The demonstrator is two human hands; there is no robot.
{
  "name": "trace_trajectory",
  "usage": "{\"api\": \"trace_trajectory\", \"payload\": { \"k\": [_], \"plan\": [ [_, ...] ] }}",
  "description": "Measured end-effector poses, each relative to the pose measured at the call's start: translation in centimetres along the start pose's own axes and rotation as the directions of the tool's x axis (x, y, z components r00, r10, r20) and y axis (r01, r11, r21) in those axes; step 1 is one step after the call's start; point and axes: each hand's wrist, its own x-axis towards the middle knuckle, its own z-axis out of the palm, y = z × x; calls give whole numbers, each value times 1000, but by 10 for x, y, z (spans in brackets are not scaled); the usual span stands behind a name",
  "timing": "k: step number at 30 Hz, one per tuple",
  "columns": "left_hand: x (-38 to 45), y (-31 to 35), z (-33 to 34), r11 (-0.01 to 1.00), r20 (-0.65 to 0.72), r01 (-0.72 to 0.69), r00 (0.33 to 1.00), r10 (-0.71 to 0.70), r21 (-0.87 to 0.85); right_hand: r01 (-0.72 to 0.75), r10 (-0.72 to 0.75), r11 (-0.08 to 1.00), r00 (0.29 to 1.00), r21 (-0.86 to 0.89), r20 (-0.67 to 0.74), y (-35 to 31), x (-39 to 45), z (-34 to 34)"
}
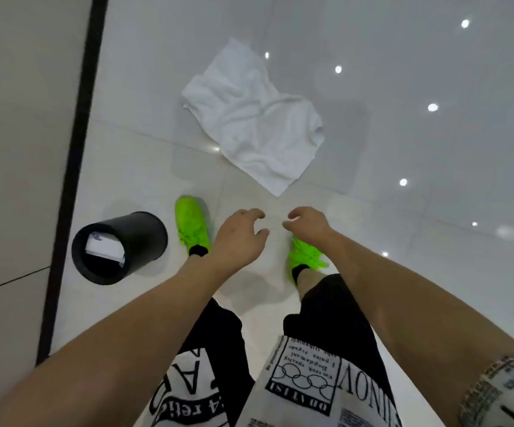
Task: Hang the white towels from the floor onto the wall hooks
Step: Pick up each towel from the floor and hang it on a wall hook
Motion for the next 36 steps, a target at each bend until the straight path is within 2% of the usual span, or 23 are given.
{"api": "trace_trajectory", "payload": {
  "k": [3, 7, 11, 13, 15, 18, 21, 24, 29, 33, 36],
  "plan": [
    [77, -32, 27, 999, 53, 8, 999, -11, 44, -117, 119, 979, 993, 168, -6, 13, 86, 28],
    [191, -83, 60, 990, 139, -14, 990, -5, 137, -312, 333, 793, 941, 523, 57, 34, 201, 61],
    [281, -120, 88, 972, 188, -72, 982, 30, 225, -272, 406, 652, 913, 708, -24, 61, 306, 68],
    [312, -133, 98, 963, 197, -101, 979, 51, 250, -263, 432, 555, 902, 789, -3, 71, 348, 70],
    [331, -145, 101, 962, 180, -97, 982, 52, 255, -279, 461, 450, 886, 849, 47, 70, 376, 75],
    [335, -153, 96, 952, 170, -116, 983, 69, 282, -193, 488, 311, 872, 931, 18, 56, 392, 82],
    [312, -148, 77, 948, 166, -105, 984, 57, 299, -175, 495, 240, 868, 955, 34, 35, 364, 85],
    [269, -121, 50, 938, 180, -105, 983, 46, 331, -184, 482, 146, 871, 972, 93, 15, 295, 72],
    [181, -19, 3, 904, 218, -210, 967, 134, 373, -195, 267, 135, 951, 971, 154, -12, 143, 14],
    [105, 106, -25, 838, 215, -345, 937, 276, 424, -23, 158, 94, 987, 995, 8, -21, 18, -75],
    [43, 210, -38, 781, 209, -476, 879, 428, 404, 121, 134, 106, 982, 987, -135, -13, -79, -159]
  ]
}}
